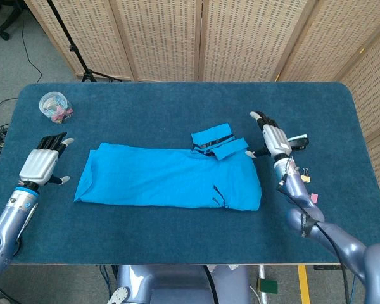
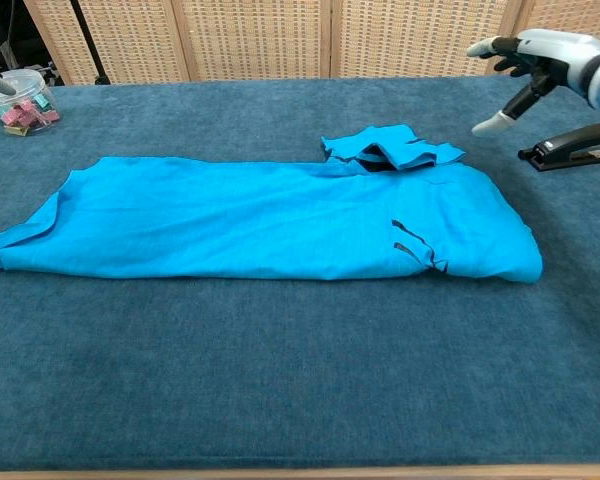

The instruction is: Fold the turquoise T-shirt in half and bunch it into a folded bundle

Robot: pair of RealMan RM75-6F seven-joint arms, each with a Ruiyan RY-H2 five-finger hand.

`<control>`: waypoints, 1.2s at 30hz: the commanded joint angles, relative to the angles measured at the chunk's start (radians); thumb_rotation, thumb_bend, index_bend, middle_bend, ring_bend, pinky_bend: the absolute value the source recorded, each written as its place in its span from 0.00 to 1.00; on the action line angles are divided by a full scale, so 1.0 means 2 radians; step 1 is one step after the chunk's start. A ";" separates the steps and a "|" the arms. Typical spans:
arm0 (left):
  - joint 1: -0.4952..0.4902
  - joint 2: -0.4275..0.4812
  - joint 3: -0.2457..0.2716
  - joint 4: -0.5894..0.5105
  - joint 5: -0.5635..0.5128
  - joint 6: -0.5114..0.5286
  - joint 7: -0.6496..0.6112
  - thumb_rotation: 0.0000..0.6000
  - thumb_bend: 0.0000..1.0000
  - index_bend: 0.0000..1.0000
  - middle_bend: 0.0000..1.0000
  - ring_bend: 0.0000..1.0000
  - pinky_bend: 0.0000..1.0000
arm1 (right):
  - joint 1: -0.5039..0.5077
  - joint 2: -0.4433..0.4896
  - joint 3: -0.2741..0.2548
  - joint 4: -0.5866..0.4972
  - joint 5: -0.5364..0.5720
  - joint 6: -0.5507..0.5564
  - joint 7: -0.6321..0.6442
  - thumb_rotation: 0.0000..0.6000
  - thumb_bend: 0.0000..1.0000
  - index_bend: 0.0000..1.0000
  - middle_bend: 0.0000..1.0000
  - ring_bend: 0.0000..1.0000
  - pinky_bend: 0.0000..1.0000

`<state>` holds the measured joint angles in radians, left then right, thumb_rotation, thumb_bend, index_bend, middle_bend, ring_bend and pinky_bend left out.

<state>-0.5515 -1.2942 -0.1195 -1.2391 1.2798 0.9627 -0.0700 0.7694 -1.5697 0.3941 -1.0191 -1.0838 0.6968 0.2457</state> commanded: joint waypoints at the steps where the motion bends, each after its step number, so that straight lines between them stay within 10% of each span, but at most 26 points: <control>1: -0.012 -0.027 0.009 0.058 0.036 0.000 -0.043 1.00 0.16 0.00 0.00 0.00 0.00 | -0.102 0.124 -0.055 -0.168 -0.021 0.078 -0.049 1.00 0.00 0.00 0.00 0.00 0.00; 15: -0.076 -0.161 0.069 0.336 0.160 -0.004 -0.209 1.00 0.21 0.12 0.00 0.00 0.00 | -0.197 0.168 -0.114 -0.233 -0.089 0.187 -0.002 1.00 0.00 0.00 0.00 0.00 0.00; 36: -0.091 -0.241 0.127 0.503 0.208 -0.007 -0.289 1.00 0.33 0.30 0.00 0.00 0.00 | -0.208 0.163 -0.113 -0.221 -0.100 0.211 0.010 1.00 0.00 0.00 0.00 0.00 0.00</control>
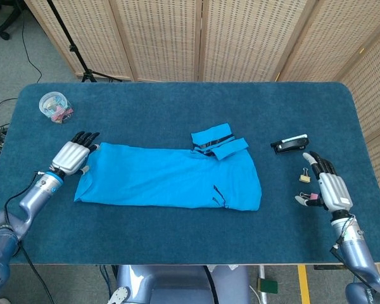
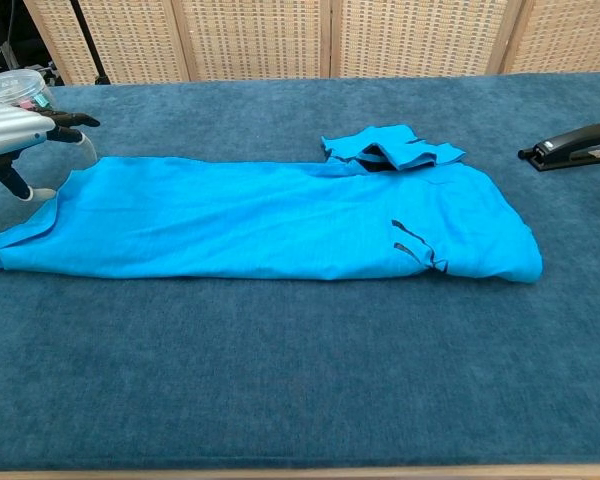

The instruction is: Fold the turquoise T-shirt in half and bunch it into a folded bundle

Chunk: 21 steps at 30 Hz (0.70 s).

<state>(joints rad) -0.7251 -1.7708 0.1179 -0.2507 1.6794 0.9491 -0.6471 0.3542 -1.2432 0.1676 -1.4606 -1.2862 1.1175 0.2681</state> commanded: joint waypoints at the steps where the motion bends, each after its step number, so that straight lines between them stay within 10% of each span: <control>1: -0.004 -0.003 0.010 0.012 0.009 0.000 0.001 1.00 0.33 0.30 0.00 0.00 0.00 | -0.001 0.000 0.001 -0.001 0.002 0.001 -0.001 1.00 0.00 0.00 0.00 0.00 0.00; 21: -0.004 -0.008 0.032 0.040 0.022 -0.010 0.007 1.00 0.33 0.30 0.00 0.00 0.00 | -0.001 -0.002 0.005 0.000 0.011 -0.001 -0.008 1.00 0.00 0.00 0.00 0.00 0.00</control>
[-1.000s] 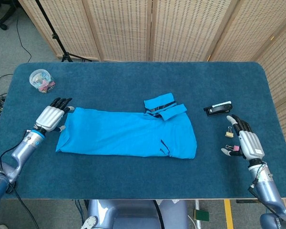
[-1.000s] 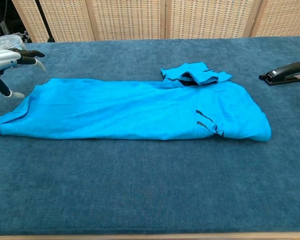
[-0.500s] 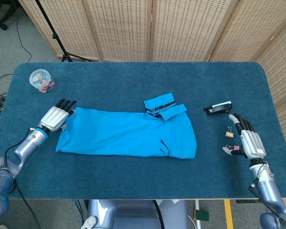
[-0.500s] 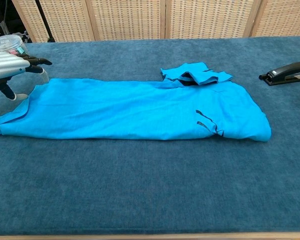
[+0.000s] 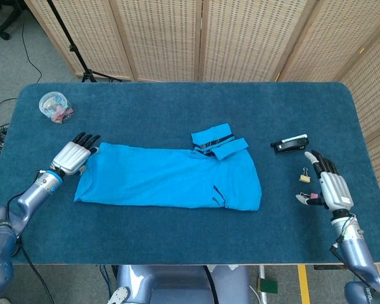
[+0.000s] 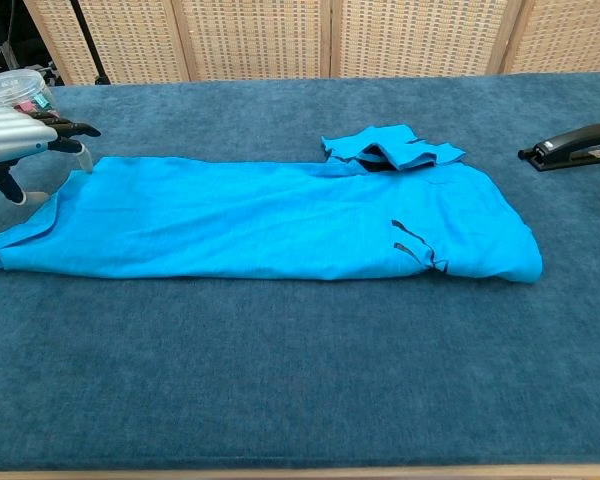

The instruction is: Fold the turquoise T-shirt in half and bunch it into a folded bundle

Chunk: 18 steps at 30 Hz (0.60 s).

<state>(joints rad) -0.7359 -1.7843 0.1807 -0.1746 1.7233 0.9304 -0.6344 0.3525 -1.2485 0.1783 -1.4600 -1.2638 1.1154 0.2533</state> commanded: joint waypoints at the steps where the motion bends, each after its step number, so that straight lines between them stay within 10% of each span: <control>1: 0.002 -0.001 0.001 0.002 0.000 -0.001 0.001 1.00 0.33 0.30 0.00 0.00 0.00 | 0.000 0.000 0.000 -0.001 0.000 0.000 0.000 1.00 0.00 0.00 0.00 0.00 0.00; 18: 0.017 -0.026 -0.007 0.018 -0.012 0.008 -0.003 1.00 0.31 0.32 0.00 0.00 0.00 | -0.003 0.004 0.001 -0.007 -0.005 0.004 0.005 1.00 0.00 0.00 0.00 0.00 0.00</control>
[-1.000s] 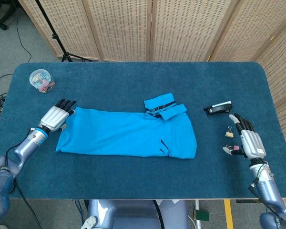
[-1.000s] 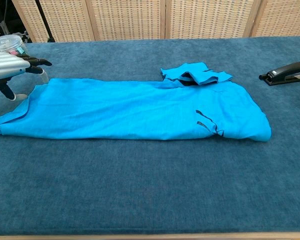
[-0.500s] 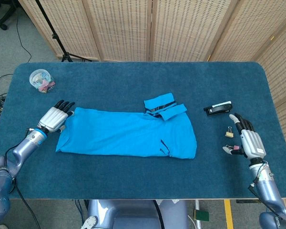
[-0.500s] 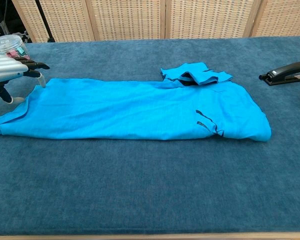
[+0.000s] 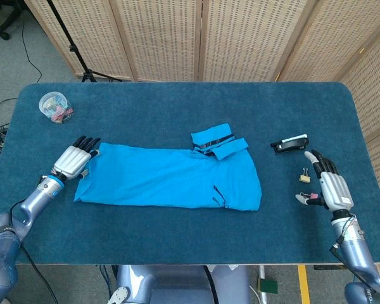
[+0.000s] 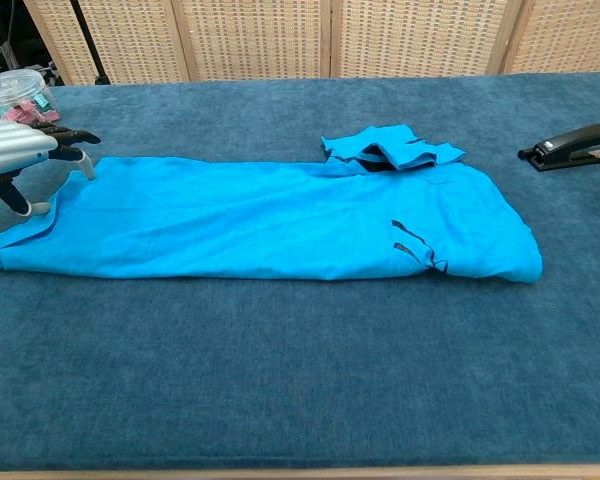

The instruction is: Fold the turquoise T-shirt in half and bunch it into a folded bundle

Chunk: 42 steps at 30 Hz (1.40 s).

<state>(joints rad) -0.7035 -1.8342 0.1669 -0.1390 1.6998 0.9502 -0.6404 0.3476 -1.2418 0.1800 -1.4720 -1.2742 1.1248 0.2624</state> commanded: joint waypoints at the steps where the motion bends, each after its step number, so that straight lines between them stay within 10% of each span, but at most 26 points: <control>1: 0.001 -0.001 0.001 0.001 0.000 -0.004 0.001 1.00 0.31 0.33 0.00 0.00 0.00 | 0.000 0.001 0.000 -0.001 0.000 0.000 0.002 1.00 0.00 0.00 0.00 0.00 0.00; 18: 0.007 -0.008 -0.003 0.005 -0.006 0.002 -0.006 1.00 0.46 0.64 0.00 0.00 0.00 | 0.000 0.004 -0.001 -0.004 -0.007 0.000 0.008 1.00 0.00 0.00 0.00 0.00 0.00; 42: 0.011 0.000 -0.013 0.009 -0.018 0.008 -0.001 1.00 0.49 0.73 0.00 0.00 0.00 | 0.000 0.007 -0.003 -0.006 -0.014 0.001 0.017 1.00 0.00 0.00 0.00 0.00 0.00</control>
<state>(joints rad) -0.6818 -1.8351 0.1412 -0.1223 1.6655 0.9667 -0.6428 0.3474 -1.2284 0.1745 -1.4838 -1.3028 1.1265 0.2959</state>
